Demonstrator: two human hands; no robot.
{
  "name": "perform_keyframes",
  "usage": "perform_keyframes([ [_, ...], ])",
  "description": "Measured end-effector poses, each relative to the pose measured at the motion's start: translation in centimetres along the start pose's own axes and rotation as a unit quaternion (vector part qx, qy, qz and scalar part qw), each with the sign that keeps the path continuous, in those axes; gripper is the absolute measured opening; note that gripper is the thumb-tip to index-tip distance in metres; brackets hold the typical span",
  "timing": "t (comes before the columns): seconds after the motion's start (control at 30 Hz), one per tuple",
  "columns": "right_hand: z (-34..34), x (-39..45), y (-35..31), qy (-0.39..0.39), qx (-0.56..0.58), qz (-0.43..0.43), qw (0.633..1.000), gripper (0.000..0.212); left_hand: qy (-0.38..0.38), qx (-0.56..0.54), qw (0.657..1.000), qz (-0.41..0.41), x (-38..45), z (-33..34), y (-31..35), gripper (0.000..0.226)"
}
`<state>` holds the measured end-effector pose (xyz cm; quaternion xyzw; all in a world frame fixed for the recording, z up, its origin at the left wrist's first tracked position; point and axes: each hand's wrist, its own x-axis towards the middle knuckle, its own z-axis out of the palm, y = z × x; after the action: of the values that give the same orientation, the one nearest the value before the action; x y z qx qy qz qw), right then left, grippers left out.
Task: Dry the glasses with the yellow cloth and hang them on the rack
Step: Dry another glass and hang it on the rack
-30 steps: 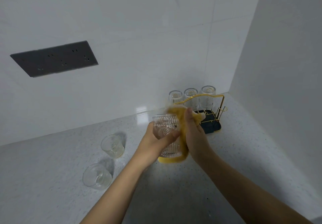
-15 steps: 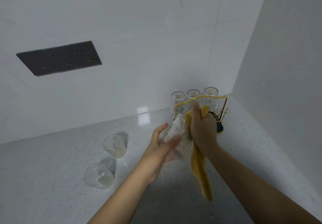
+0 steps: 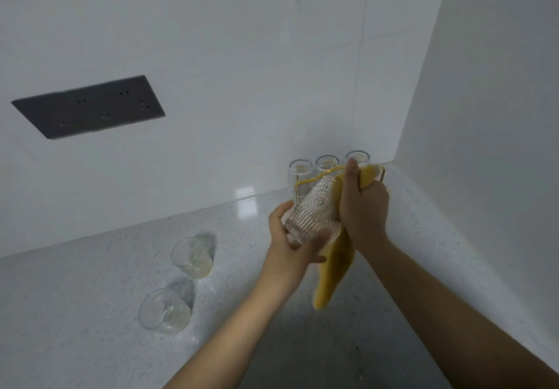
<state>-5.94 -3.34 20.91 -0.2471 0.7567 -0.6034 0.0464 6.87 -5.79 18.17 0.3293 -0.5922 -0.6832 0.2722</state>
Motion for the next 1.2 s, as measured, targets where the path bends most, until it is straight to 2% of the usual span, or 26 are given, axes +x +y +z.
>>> perform_keyframes([
  [0.03, 0.0, 0.2, 0.0, -0.003, -0.016, 0.005, 1.000, 0.050, 0.008, 0.065, 0.996, 0.065, 0.1, 0.4, -0.6, 0.061],
  [0.07, -0.1, 0.2, 0.0, -0.005, -0.022, 0.013, 1.000, 0.051, 0.013, 0.090, 0.991, 0.093, 0.1, 0.5, -1.2, 0.061],
  [0.1, -0.4, 0.3, 0.0, -0.003, -0.017, 0.021, 1.000, 0.051, 0.010, 0.071, 0.994, 0.081, 0.3, 0.6, -1.1, 0.059],
  [0.13, -0.6, 0.2, 0.2, -0.001, 0.002, 0.024, 1.000, 0.051, 0.002, 0.009, 0.999, 0.036, 0.5, 0.7, -0.7, 0.057],
  [0.17, -0.9, 0.2, 0.5, 0.001, 0.033, 0.017, 0.999, 0.049, -0.018, -0.100, 0.994, -0.035, 0.8, 0.7, -0.3, 0.058],
  [0.23, -1.7, 0.3, 1.2, 0.002, 0.095, -0.018, 0.995, 0.048, -0.085, -0.317, 0.923, -0.199, 1.1, 0.9, 0.3, 0.063],
  [0.27, -1.9, 0.4, 1.5, 0.006, 0.111, -0.032, 0.993, 0.049, -0.115, -0.349, 0.895, -0.252, 1.1, 1.0, 0.4, 0.064],
  [0.3, -2.0, 0.8, 1.8, 0.012, 0.115, -0.033, 0.993, 0.050, -0.139, -0.330, 0.892, -0.277, 1.3, 1.2, 0.5, 0.065],
  [0.37, -2.2, 1.7, 2.2, 0.025, 0.093, -0.013, 0.995, 0.050, -0.123, -0.228, 0.933, -0.250, 1.9, 2.0, 0.3, 0.069],
  [0.43, -2.2, 2.6, 2.5, 0.027, 0.043, 0.011, 0.999, 0.050, -0.051, -0.111, 0.984, -0.128, 2.3, 3.0, -0.3, 0.080],
  [0.47, -2.3, 3.0, 2.7, 0.026, 0.027, 0.015, 0.999, 0.051, -0.024, -0.029, 0.998, -0.056, 2.5, 3.5, -0.8, 0.087],
  [0.53, -2.4, 3.7, 2.8, 0.021, 0.015, 0.029, 0.999, 0.052, 0.012, 0.078, 0.996, 0.051, 2.9, 4.5, -1.7, 0.083],
  [0.57, -2.5, 3.8, 2.8, 0.017, 0.014, 0.034, 0.999, 0.053, 0.016, 0.077, 0.995, 0.057, 3.1, 4.6, -1.9, 0.076],
  [0.6, -2.7, 4.1, 3.0, 0.014, 0.018, 0.036, 0.999, 0.053, 0.009, 0.041, 0.999, 0.032, 3.5, 4.7, -1.8, 0.072],
  [0.63, -2.8, 4.3, 3.3, 0.009, 0.026, 0.033, 0.999, 0.054, -0.006, -0.034, 0.999, -0.016, 3.9, 4.7, -1.4, 0.072],
  [0.67, -2.9, 4.4, 3.6, 0.003, 0.037, 0.024, 0.999, 0.053, -0.036, -0.138, 0.986, -0.091, 4.4, 4.6, -1.1, 0.074],
  [0.73, -3.1, 5.0, 4.5, -0.007, 0.055, -0.006, 0.998, 0.049, -0.112, -0.298, 0.918, -0.235, 4.9, 4.6, -0.7, 0.072],
  [0.77, -3.1, 5.2, 4.9, -0.011, 0.056, -0.015, 0.998, 0.048, -0.132, -0.311, 0.903, -0.267, 5.1, 4.7, -0.8, 0.069],
  [0.8, -3.0, 5.6, 5.3, -0.011, 0.055, -0.012, 0.998, 0.049, -0.134, -0.288, 0.907, -0.275, 5.2, 5.1, -0.7, 0.067],
  [0.83, -3.0, 6.0, 5.6, -0.007, 0.051, 0.002, 0.999, 0.049, -0.115, -0.245, 0.927, -0.260, 5.4, 5.6, -0.9, 0.064],
  [0.93, -2.8, 7.2, 6.3, 0.007, 0.017, 0.042, 0.999, 0.052, -0.001, -0.075, 0.993, -0.095, 5.5, 7.4, -1.7, 0.061],
  [1.0, -2.6, 7.7, 6.6, 0.006, 0.015, 0.065, 0.998, 0.052, 0.040, 0.005, 0.999, -0.014, 5.9, 8.0, -2.4, 0.061],
  [1.03, -2.6, 7.8, 6.8, 0.003, 0.016, 0.076, 0.997, 0.052, 0.048, 0.007, 0.999, -0.014, 6.2, 7.8, -2.6, 0.057],
  [1.1, -2.5, 8.0, 7.3, 0.003, 0.041, 0.092, 0.995, 0.053, 0.044, -0.065, 0.994, -0.070, 7.1, 7.6, -2.2, 0.053],
  [1.2, -2.4, 8.0, 8.3, -0.009, 0.111, 0.054, 0.992, 0.049, 0.010, -0.227, 0.951, -0.209, 8.1, 7.4, -1.7, 0.050],
])
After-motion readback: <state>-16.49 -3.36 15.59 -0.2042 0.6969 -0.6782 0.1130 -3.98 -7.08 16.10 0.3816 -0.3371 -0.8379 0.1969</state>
